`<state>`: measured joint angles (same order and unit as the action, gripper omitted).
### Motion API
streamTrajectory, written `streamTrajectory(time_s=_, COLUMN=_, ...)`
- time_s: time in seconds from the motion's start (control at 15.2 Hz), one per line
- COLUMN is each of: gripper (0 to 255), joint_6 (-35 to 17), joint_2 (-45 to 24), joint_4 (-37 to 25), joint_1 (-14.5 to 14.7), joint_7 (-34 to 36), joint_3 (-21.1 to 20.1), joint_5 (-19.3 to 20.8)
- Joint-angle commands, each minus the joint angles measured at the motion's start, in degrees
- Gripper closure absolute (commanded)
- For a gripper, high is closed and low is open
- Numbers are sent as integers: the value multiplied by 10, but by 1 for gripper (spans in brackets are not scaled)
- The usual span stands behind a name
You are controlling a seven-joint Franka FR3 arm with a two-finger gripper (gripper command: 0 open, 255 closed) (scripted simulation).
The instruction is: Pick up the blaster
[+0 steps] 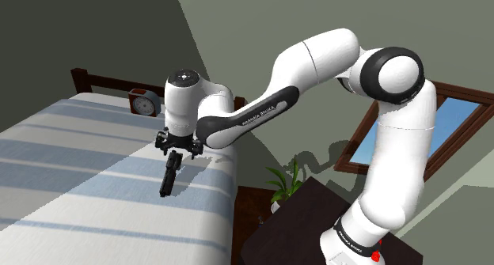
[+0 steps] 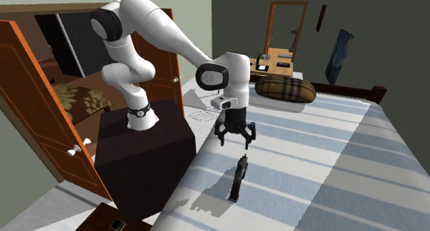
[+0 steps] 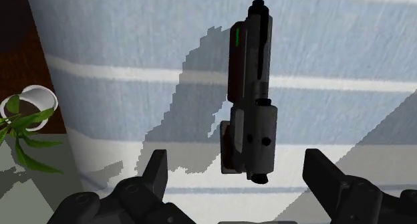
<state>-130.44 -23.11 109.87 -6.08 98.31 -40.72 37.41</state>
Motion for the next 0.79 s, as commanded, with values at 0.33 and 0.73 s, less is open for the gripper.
streamTrajectory(time_s=0.33, gripper=0, joint_6=13, joint_2=-106, joint_4=-92, joint_1=64, joint_7=72, joint_3=52, joint_5=61)
streamTrajectory(time_s=0.73, gripper=0, joint_6=-6, joint_2=-128, joint_4=-91, joint_1=73, joint_7=88, joint_3=65, joint_5=80)
